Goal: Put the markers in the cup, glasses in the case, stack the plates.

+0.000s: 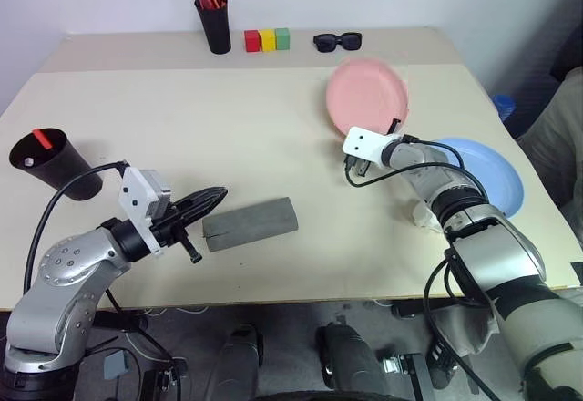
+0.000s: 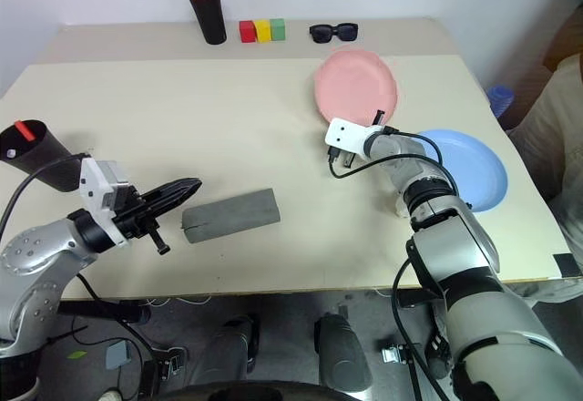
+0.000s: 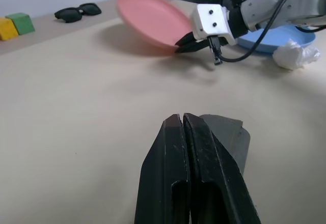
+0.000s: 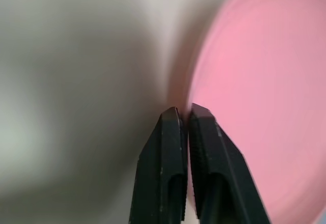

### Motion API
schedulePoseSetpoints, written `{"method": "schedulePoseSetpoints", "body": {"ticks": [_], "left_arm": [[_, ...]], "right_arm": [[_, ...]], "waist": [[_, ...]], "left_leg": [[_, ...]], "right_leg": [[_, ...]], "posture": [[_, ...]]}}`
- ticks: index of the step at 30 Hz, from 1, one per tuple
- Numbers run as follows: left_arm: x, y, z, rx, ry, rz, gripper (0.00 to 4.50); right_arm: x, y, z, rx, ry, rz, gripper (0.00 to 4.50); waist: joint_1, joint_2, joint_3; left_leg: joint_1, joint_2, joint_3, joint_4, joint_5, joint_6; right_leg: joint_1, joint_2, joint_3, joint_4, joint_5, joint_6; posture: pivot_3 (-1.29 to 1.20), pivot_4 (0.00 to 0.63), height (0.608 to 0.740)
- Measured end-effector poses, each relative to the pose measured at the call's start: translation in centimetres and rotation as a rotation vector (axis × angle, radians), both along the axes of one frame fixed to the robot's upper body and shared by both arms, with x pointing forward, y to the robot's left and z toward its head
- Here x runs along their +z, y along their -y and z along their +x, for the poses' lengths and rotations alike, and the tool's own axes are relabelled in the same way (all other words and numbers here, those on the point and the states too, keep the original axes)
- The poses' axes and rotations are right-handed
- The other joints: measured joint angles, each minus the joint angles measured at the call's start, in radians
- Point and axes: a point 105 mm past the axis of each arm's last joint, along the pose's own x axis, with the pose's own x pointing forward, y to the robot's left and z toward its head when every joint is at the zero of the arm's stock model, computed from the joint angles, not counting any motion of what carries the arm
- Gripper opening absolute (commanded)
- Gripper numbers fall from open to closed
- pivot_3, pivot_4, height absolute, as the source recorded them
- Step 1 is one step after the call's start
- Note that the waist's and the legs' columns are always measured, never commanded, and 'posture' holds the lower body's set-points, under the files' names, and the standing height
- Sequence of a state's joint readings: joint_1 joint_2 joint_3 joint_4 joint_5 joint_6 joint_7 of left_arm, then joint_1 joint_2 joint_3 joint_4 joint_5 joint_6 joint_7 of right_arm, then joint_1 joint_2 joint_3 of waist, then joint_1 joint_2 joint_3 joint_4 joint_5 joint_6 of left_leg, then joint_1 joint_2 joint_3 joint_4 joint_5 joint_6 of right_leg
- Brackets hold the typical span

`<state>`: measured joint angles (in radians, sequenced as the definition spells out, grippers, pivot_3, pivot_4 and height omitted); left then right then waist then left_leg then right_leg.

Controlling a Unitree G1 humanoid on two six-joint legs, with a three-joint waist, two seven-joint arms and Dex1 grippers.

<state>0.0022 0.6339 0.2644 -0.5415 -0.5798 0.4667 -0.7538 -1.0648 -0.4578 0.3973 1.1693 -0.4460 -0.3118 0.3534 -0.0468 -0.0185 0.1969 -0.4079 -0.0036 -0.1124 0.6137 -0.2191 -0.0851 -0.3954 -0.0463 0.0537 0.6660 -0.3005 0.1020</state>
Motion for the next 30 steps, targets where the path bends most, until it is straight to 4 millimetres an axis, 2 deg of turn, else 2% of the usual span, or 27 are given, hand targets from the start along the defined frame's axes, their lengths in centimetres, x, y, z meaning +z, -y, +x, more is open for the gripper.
{"method": "schedulePoseSetpoints", "body": {"ticks": [6, 8, 11, 15, 18, 22, 27, 30], "left_arm": [[1.1, 0.9, 0.6, -0.018, 0.041, -0.008, 0.00], [1.3, 1.8, 0.7, -0.048, 0.049, -0.013, 0.00], [1.2, 3.1, 0.7, -0.095, 0.045, -0.027, 0.00], [0.5, 4.8, 0.6, -0.182, 0.018, -0.023, 0.00], [0.2, 6.0, 0.7, -0.247, 0.002, -0.025, 0.00], [0.5, 7.0, 1.2, -0.303, 0.018, -0.019, 0.00], [0.0, 7.1, 1.6, -0.316, 0.014, -0.013, 0.00], [-0.1, 6.9, 1.6, -0.316, 0.018, -0.014, 0.00]], "right_arm": [[3.8, 1.4, -1.1, 0.081, 0.137, -0.042, 0.05], [4.4, 2.5, -3.1, 0.120, 0.111, 0.001, 0.05], [4.0, 5.1, -7.2, 0.153, -0.016, 0.026, 0.05], [3.7, 9.8, -11.9, 0.056, -0.185, -0.002, 0.05], [3.9, 12.6, -14.4, -0.045, -0.243, -0.019, 0.05], [3.6, 14.4, -15.7, -0.137, -0.273, -0.009, 0.05], [2.8, 14.7, -16.2, -0.159, -0.308, 0.006, 0.05], [3.0, 14.6, -16.1, -0.159, -0.311, 0.023, 0.91]], "waist": [[0.005, 0.001, 0.000], [0.013, 0.001, 0.000], [0.026, 0.002, 0.001], [0.032, 0.005, 0.001], [0.024, 0.005, 0.001], [0.011, 0.005, 0.001], [0.002, 0.005, 0.001], [0.005, 0.005, 0.001]], "left_leg": [[0.000, 0.000, 0.000, 0.000, 0.000, 0.000], [-0.001, 0.000, -0.001, 0.000, 0.000, 0.000], [0.000, 0.000, -0.001, 0.000, -0.001, 0.001], [0.001, 0.000, 0.000, 0.001, -0.001, 0.001], [0.003, 0.000, 0.000, 0.002, -0.001, 0.001], [0.004, 0.000, 0.001, 0.002, 0.000, 0.001], [0.004, 0.000, 0.002, 0.002, 0.000, 0.001], [0.003, 0.000, 0.002, 0.002, 0.000, 0.001]], "right_leg": [[0.000, 0.000, 0.000, -0.001, 0.000, 0.000], [0.002, 0.000, -0.001, -0.002, 0.000, 0.001], [0.002, -0.001, -0.001, -0.002, 0.000, 0.001], [0.004, -0.001, 0.000, -0.002, -0.001, 0.001], [0.005, 0.000, 0.000, -0.002, -0.001, 0.000], [0.006, 0.000, 0.000, -0.001, -0.001, 0.000], [0.005, 0.000, 0.001, -0.001, -0.001, 0.001], [0.006, 0.000, 0.001, -0.001, -0.001, 0.001]], "posture": [[0.00, 0.150, 0.740], [0.00, 0.150, 0.740], [0.00, 0.150, 0.740], [0.00, 0.150, 0.740], [0.00, 0.150, 0.740], [0.00, 0.150, 0.740], [0.00, 0.150, 0.740], [0.00, 0.150, 0.740]]}}
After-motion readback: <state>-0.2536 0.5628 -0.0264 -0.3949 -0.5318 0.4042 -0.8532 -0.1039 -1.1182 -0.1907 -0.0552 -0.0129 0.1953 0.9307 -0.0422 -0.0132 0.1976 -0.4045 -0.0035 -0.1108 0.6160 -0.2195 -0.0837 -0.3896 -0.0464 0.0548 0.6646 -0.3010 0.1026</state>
